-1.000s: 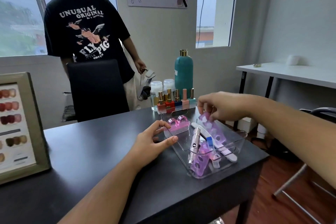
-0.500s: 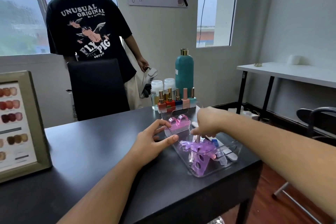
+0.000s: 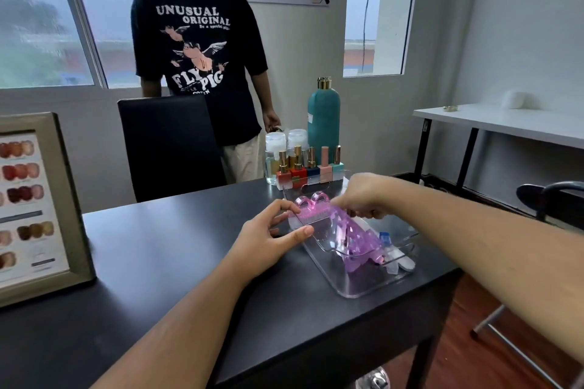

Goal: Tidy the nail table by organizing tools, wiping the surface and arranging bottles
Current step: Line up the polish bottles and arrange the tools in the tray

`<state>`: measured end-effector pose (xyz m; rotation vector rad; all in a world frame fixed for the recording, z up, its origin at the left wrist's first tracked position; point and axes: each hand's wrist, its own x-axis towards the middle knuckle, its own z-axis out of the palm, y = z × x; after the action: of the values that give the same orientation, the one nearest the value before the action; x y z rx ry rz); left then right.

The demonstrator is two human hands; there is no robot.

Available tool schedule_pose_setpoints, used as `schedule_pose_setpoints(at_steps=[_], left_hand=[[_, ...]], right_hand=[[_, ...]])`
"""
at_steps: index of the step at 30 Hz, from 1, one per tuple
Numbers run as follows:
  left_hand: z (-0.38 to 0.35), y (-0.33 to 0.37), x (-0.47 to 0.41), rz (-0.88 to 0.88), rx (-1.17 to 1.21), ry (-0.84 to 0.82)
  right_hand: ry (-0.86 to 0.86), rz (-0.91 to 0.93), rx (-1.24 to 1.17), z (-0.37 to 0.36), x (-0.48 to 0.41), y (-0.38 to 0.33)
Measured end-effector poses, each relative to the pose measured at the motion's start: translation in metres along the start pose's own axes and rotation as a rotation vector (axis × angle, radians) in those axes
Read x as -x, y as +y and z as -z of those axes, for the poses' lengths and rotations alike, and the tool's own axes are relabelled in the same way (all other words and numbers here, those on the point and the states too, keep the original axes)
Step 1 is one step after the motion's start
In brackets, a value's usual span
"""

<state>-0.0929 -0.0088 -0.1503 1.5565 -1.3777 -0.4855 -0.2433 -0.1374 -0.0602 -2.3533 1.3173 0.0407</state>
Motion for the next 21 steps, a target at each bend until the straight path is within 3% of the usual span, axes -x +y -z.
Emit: schedule_pose_setpoints(at_steps=[6,10,21], left_hand=[[-0.001,0.002,0.001,0.005,0.028,0.004],[-0.002,0.003,0.001,0.002,0.026,0.005],[-0.002,0.002,0.000,-0.001,0.005,-0.001]], right_hand=[[0.196,0.063,0.192,0.013,-0.003,-0.003],[0.159,0.049,0.387,0.010,-0.004,-0.002],[-0.119,-0.049,0.388,0.012,-0.008,-0.012]])
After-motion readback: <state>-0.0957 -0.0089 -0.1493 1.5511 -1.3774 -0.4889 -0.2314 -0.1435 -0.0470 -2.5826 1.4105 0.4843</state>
